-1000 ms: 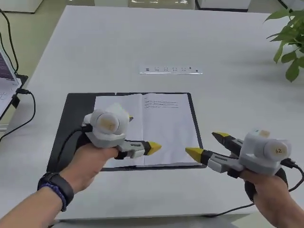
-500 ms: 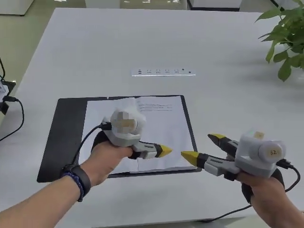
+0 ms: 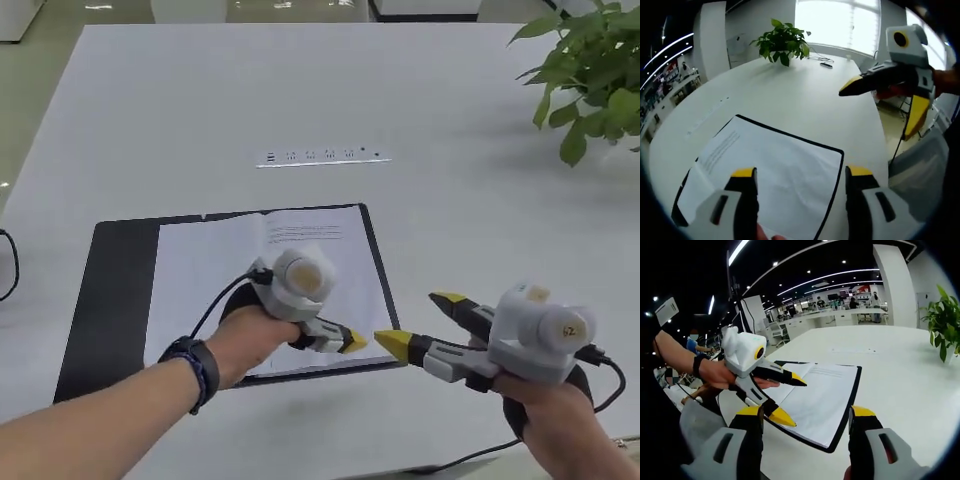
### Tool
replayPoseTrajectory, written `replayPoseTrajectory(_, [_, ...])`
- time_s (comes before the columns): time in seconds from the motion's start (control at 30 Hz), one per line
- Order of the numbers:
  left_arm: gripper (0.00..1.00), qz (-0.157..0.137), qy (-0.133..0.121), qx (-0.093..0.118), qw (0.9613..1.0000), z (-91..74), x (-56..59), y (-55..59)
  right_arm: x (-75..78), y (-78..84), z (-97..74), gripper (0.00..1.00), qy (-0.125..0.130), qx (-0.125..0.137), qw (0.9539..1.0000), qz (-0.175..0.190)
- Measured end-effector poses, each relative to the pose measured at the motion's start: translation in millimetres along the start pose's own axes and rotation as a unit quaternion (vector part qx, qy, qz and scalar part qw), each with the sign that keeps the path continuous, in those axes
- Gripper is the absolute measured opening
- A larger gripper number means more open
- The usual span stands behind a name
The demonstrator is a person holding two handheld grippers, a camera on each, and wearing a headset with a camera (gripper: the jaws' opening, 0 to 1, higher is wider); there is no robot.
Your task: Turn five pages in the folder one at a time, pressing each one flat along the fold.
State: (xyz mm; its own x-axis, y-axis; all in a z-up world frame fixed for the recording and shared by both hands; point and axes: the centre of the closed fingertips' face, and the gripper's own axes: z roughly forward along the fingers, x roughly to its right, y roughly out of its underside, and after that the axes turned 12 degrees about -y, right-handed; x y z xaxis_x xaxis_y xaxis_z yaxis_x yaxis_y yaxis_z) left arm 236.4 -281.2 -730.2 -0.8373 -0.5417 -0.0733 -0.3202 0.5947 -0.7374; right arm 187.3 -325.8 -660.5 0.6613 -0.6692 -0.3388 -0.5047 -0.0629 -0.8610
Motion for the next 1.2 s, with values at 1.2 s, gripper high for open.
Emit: replayPoseTrajectory(1.2, [0.6,-0.012,-0.016,-0.041,0.9989,39.1,10.8,32.7,13.2,21.6,3.6,0.63,0.004,-0.018,0.9995,0.026])
